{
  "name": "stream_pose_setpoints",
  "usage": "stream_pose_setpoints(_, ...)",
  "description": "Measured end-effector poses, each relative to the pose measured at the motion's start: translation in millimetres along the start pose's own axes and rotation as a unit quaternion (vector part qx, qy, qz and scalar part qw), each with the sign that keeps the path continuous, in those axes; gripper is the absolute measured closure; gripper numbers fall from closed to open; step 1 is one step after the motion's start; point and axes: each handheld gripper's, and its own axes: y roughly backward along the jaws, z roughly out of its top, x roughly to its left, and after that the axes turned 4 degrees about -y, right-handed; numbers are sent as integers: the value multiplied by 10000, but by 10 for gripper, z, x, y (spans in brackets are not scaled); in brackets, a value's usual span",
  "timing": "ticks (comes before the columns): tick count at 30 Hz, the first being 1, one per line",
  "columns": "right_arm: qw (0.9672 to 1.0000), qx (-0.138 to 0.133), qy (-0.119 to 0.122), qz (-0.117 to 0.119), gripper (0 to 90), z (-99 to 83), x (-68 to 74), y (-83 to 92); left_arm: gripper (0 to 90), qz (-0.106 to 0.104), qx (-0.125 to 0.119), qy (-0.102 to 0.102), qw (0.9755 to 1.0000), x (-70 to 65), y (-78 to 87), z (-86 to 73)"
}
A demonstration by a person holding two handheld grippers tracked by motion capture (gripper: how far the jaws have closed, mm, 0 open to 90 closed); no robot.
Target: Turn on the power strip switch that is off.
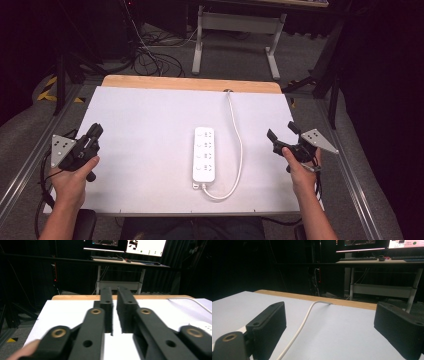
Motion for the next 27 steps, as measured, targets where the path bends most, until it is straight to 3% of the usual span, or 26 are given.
stream_pose_setpoints(11, 10000, -19, 1, 14, 111, 4, -2, 6, 898, -151, 39, -340, 9993, -59, -6, 21)
stream_pose_setpoints(21, 10000, -17, -71, 60, 88, 7, 1, 27, 898, -570, 67, -408, 9975, -174, -59, 93)
stream_pose_setpoints(22, 10000, -15, -69, 47, 88, 8, 2, 29, 898, -639, 46, -506, 9967, -208, -75, 115)
stream_pose_setpoints(27, 10000, -7, -52, 54, 88, 7, 5, 41, 899, -746, 30, -575, 9955, -250, -115, 141)
